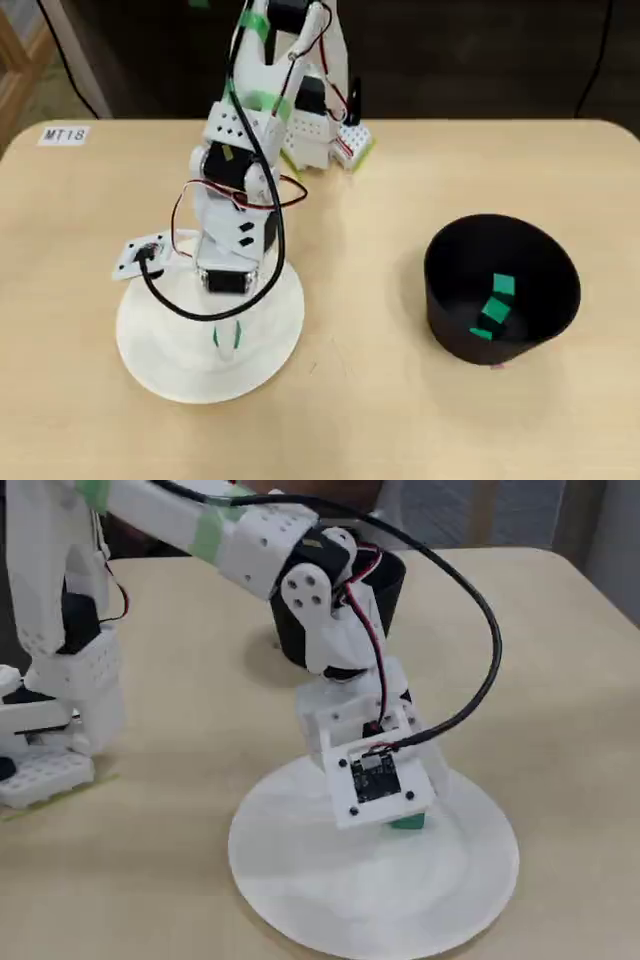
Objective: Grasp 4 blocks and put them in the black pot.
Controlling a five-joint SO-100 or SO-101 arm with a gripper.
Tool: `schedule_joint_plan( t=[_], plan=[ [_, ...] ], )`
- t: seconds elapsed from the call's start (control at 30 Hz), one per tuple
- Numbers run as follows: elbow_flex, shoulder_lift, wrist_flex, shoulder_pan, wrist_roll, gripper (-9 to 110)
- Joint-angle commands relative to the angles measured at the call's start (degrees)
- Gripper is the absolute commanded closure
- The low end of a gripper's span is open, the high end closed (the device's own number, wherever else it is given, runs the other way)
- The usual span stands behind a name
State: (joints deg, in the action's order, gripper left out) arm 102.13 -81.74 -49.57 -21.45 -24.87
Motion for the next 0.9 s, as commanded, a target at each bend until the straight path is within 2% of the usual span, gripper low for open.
schedule_joint_plan(
  t=[0.0, 0.33, 0.67, 0.87],
  plan=[
    [-3.25, 0.44, 0.7, -0.09, 0.09, 78],
    [-8.0, 4.48, 1.14, -0.18, 0.18, 85],
    [-11.6, 8.17, 1.05, 0.44, 0.88, 103],
    [-12.3, 6.5, -0.09, 0.7, 0.62, 104]
  ],
)
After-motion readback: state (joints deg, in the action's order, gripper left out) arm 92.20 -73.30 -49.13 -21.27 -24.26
